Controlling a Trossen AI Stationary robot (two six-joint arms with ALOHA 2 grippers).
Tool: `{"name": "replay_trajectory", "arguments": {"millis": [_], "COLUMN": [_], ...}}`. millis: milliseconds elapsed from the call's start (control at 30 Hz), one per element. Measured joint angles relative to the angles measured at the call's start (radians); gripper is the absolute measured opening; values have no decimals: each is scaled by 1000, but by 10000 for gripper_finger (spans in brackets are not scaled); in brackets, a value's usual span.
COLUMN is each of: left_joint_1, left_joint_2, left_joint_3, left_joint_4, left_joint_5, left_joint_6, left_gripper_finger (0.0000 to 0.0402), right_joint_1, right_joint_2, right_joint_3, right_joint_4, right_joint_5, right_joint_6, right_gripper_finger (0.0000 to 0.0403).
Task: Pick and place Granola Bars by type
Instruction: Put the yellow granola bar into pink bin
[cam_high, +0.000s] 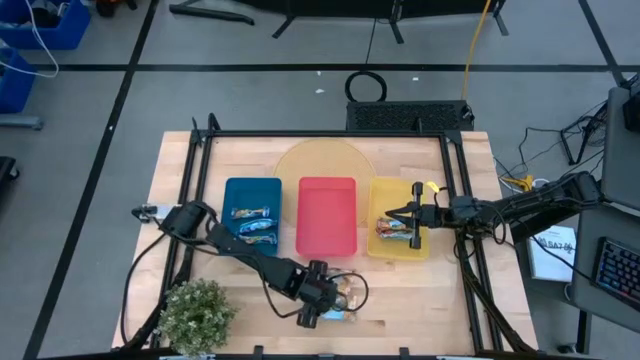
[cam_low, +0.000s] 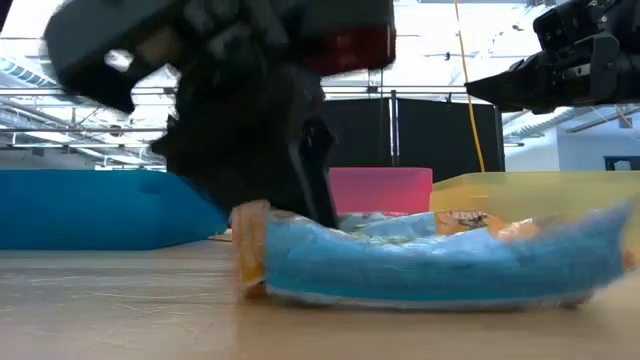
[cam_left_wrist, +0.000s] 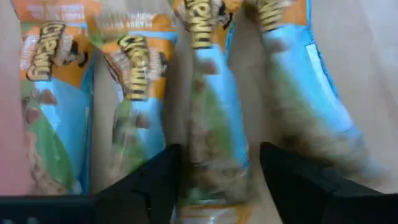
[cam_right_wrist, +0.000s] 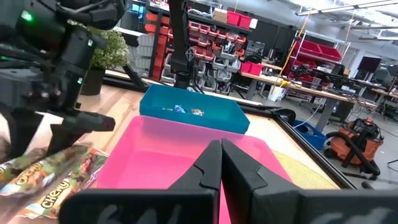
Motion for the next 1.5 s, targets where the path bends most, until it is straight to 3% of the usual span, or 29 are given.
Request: {"name": "replay_trajectory", "arguments": {"millis": [433, 667, 867, 967, 1100, 1300, 1500], "left_joint_1": [-4, -24, -4, 48, 164, 343, 414], "left_joint_2": [15, -106, -263, -333, -338, -258, -187], "left_joint_3": [2, -4, -2, 0, -1, -2, 0], "left_joint_4": [17, -21, -92, -143, -196, -298, -292], "left_joint_5": [22, 15, -117, -184, -188, -149, -118], "left_joint_6": [81, 101, 184, 241, 300, 289, 288], "left_gripper_finger": [112, 99, 98, 98, 98, 98, 98], "right_joint_1": [0, 0, 0, 0, 0, 0, 0], "right_joint_2": [3, 3, 3, 3, 4, 5, 8], "right_joint_3": [0, 0, 0, 0, 0, 0, -1], "right_joint_4": [-4, -5, -9, -8, -14, -27, -44], "right_joint_5": [0, 0, 0, 0, 0, 0, 0], "right_joint_6": [-4, -2, 0, 4, 4, 19, 19], "right_gripper_finger": [0, 0, 0, 0, 0, 0, 0]}}
